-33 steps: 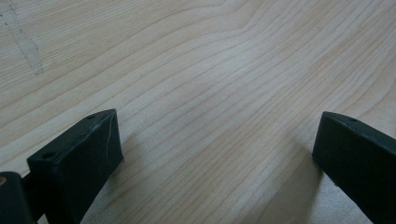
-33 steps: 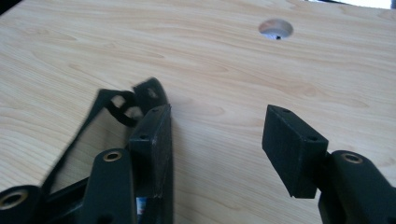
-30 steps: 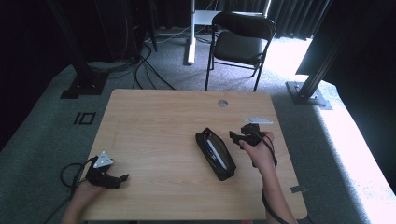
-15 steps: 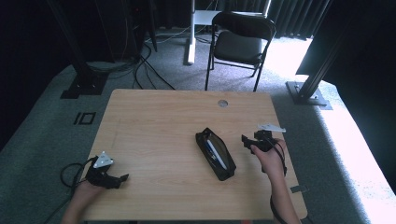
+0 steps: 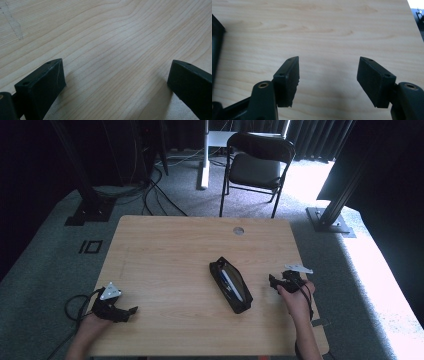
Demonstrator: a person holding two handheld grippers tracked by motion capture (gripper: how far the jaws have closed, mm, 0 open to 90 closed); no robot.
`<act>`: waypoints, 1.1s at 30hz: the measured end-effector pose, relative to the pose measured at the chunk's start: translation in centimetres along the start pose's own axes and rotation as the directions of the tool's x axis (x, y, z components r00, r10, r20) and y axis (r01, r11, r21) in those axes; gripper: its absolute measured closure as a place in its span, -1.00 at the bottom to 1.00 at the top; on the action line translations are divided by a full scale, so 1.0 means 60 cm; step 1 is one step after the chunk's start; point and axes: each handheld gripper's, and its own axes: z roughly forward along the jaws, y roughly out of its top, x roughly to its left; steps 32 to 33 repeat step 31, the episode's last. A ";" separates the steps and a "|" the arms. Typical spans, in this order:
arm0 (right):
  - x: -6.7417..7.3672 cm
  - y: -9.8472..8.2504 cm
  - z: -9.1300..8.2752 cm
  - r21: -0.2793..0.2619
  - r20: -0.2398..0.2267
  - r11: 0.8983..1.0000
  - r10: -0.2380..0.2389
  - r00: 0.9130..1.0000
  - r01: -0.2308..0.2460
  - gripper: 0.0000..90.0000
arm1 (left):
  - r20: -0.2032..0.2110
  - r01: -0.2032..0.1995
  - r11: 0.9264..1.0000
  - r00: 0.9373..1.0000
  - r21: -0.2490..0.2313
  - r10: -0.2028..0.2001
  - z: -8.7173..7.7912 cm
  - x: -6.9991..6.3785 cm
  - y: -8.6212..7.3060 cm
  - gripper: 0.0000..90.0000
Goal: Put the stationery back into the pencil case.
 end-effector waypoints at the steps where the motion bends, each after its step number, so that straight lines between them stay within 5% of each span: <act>1: -0.002 -0.005 0.000 0.004 0.007 1.000 0.003 1.000 -0.003 -0.26 | 0.000 0.000 1.000 1.000 0.000 0.000 0.000 0.000 0.000 -0.96; 6: -0.017 -0.025 -0.003 -0.013 0.064 0.998 0.056 0.996 -0.055 -0.34 | 0.000 0.000 1.000 1.000 0.000 0.000 0.000 0.000 0.000 -0.96; 15: -0.024 -0.061 -0.006 0.032 0.094 0.999 0.029 0.995 -0.032 -0.39 | 0.000 0.000 1.000 1.000 0.000 0.000 0.000 0.000 0.000 -0.96; 33: -0.024 -0.079 -0.007 0.025 0.080 0.999 0.018 0.997 -0.020 -0.59 | -0.012 0.014 1.000 1.000 0.000 -0.014 0.002 0.000 0.002 -0.96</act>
